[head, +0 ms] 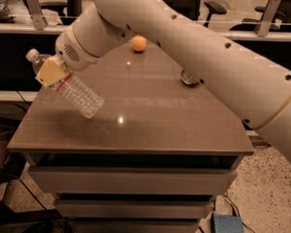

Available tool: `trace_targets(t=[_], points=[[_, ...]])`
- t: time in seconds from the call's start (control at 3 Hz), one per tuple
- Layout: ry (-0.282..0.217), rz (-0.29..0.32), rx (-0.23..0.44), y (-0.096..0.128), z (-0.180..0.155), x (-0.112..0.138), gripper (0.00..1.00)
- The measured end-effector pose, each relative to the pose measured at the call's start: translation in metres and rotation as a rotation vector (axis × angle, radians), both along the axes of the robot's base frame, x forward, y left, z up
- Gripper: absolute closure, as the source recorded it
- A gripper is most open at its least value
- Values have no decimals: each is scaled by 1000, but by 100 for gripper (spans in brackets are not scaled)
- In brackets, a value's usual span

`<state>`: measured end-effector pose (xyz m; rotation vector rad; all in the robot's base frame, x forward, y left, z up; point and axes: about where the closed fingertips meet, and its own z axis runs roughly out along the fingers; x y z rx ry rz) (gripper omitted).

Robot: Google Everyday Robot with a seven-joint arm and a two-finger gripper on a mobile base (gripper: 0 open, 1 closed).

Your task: Place water bottle upright

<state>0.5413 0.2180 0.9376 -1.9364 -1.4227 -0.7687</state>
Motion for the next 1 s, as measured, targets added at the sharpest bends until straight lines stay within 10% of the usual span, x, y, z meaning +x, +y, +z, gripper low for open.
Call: trace_targets(t=[1.0], points=[[-301, 13, 454, -36, 45, 53, 100]])
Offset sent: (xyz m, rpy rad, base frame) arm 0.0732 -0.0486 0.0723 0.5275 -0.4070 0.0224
